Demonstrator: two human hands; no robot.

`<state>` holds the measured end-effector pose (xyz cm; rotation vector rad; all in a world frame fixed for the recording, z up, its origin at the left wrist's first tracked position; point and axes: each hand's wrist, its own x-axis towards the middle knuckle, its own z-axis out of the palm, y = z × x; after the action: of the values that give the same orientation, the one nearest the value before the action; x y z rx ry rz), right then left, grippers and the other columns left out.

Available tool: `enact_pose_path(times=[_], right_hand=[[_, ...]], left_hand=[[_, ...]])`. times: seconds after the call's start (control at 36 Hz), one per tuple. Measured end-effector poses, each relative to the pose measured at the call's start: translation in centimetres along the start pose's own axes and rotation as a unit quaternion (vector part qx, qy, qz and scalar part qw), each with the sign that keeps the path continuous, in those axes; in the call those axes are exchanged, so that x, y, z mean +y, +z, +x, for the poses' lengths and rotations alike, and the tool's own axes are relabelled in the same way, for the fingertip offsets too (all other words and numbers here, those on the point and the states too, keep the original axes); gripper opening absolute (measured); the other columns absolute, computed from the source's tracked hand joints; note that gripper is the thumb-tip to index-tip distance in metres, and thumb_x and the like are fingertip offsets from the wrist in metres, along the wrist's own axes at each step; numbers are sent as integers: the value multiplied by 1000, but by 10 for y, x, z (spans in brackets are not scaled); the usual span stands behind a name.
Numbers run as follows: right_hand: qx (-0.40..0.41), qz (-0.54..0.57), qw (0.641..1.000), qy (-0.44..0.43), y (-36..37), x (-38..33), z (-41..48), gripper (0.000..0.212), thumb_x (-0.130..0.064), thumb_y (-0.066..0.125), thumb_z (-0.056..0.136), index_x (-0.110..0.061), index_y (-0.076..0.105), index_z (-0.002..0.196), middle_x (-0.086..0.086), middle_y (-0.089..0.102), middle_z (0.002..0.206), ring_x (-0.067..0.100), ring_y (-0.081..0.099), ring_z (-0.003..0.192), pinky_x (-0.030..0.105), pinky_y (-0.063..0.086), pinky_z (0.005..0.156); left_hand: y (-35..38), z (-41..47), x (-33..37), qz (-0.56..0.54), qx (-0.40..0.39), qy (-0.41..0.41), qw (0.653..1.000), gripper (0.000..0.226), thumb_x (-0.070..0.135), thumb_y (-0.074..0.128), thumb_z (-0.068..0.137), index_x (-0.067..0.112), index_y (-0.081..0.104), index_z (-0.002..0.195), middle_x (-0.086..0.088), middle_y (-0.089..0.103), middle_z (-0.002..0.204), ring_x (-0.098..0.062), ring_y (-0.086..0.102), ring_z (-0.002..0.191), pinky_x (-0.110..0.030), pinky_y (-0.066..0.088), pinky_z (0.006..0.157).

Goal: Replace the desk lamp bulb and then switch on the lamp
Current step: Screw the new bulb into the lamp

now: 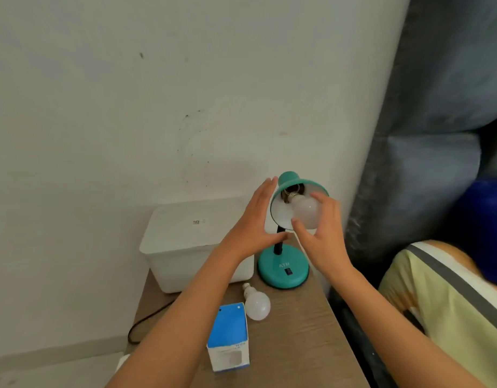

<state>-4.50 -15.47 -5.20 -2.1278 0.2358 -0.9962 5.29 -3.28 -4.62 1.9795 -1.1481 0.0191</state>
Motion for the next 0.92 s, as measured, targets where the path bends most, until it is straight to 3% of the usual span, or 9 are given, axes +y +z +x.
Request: enact_pose_path(times=[0.14, 0.22, 0.33, 0.42, 0.53, 0.67, 0.78, 0.83, 0.92], right_hand=[[18, -13, 1000, -5, 12, 14, 17, 57, -16, 61, 86, -12, 34, 137, 6, 37, 135, -5, 30, 113, -2, 23, 96], [28, -13, 1000, 0, 19, 18, 20, 58, -21, 59, 88, -13, 32, 138, 6, 37, 139, 9, 36, 125, 18, 30, 103], [41, -15, 998, 35, 24, 23, 18, 59, -35, 59, 87, -17, 34, 137, 2, 44, 137, 13, 42, 125, 22, 36, 97], [56, 24, 996, 70, 25, 21, 20, 58, -40, 60, 85, -16, 38, 133, 2, 50, 133, 17, 48, 121, 36, 43, 102], [46, 86, 986, 135, 26, 12, 26, 53, -33, 60, 87, -15, 37, 131, -5, 49, 123, 11, 49, 113, 24, 41, 93], [14, 124, 973, 193, 25, 15, 28, 48, -35, 60, 86, -12, 43, 125, 5, 53, 121, 18, 53, 108, 31, 47, 87], [38, 189, 953, 233, 23, 7, 28, 43, -39, 52, 91, -12, 45, 123, 1, 54, 115, 9, 57, 89, 27, 52, 79], [48, 248, 933, 255, 22, 5, 30, 53, -38, 51, 91, -12, 36, 135, -1, 48, 124, 9, 57, 95, 33, 54, 87], [25, 183, 961, 205, 26, 4, 27, 58, -33, 61, 86, -15, 33, 134, -3, 47, 126, 15, 52, 112, 34, 49, 93]], left_hand=[[4, 29, -10, -9, -14, 34, 999, 113, 21, 80, 73, 57, -7, 135, 15, 6, 156, 2, 9, 141, -5, 15, 107], [7, 36, -18, 13, -30, 66, 997, 109, 16, 78, 75, 53, -2, 138, 8, 11, 157, 3, 13, 140, 1, 14, 103], [11, 36, -23, 12, -27, 83, 996, 106, 12, 79, 74, 48, 6, 141, 8, 17, 155, 0, 17, 140, -1, 16, 105], [11, 34, -26, 8, -17, 93, 995, 102, 10, 79, 72, 40, 11, 142, 8, 20, 153, 3, 19, 137, -1, 16, 103], [10, 32, -28, 11, -14, 94, 995, 103, 7, 80, 69, 40, 13, 141, 14, 20, 148, 8, 19, 133, 1, 15, 102], [10, 30, -27, -1, -14, 90, 996, 103, 5, 81, 68, 39, 15, 140, 12, 22, 149, 5, 21, 133, -1, 17, 104], [11, 30, -25, -3, -14, 85, 996, 103, 5, 80, 69, 42, 15, 140, 7, 24, 152, 5, 22, 133, -4, 20, 106], [11, 30, -24, -8, -11, 81, 997, 103, 5, 80, 68, 41, 16, 140, 7, 25, 152, 4, 23, 133, -9, 23, 108], [11, 29, -24, -23, -9, 76, 997, 102, 5, 80, 68, 40, 18, 141, 8, 25, 151, 1, 24, 135, -14, 25, 110]])
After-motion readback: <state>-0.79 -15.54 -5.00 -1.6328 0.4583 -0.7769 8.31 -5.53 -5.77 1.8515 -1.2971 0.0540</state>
